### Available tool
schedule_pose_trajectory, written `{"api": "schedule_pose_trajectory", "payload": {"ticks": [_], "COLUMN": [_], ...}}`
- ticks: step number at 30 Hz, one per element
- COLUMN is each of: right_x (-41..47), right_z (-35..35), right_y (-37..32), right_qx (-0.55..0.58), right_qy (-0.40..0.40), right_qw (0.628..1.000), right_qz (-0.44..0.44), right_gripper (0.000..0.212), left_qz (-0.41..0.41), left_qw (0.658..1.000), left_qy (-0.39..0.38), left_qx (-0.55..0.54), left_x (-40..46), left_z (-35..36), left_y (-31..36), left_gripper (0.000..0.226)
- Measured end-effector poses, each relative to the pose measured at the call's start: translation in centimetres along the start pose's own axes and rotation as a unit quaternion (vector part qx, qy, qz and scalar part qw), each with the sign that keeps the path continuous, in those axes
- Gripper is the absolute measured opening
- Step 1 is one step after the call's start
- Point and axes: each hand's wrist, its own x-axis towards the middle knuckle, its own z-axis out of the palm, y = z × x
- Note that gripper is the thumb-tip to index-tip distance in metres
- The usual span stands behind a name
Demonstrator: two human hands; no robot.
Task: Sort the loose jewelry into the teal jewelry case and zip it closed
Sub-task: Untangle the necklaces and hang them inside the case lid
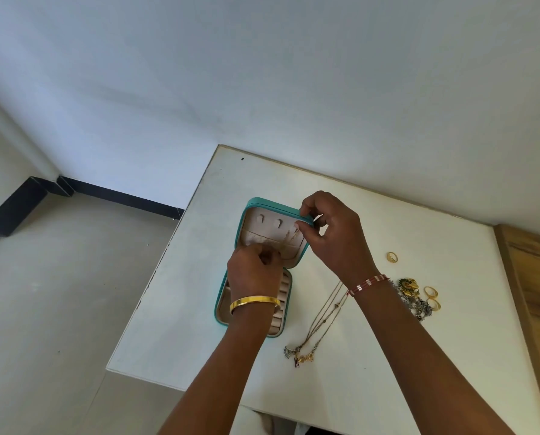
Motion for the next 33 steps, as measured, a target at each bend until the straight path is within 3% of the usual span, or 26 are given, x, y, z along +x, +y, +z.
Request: {"api": "schedule_pose_trajectory", "payload": {"ticks": [9,21,33], "right_x": [0.0,-0.1,0.0], "right_z": [-0.6,-0.7,-0.6], "right_y": [-0.5,-0.9,-0.8], "right_qx": [0.03,0.037,0.017], "right_qy": [-0.029,-0.03,-0.028], "right_qw": [0.999,0.999,0.999], "right_qz": [0.02,0.022,0.014], "right_gripper": [0.013,0.016,0.015], "left_qz": [0.036,0.004,0.021], "left_qw": [0.997,0.997,0.997], "left_qy": [-0.017,0.021,0.03], "left_qx": [0.071,-0.077,-0.062], "left_x": [-0.8,-0.8,-1.2], "left_z": [-0.4,-1.6,-2.0], "left_y": [0.3,-0.4,-0.4], "left_gripper": [0.024,0.022,0.024]}}
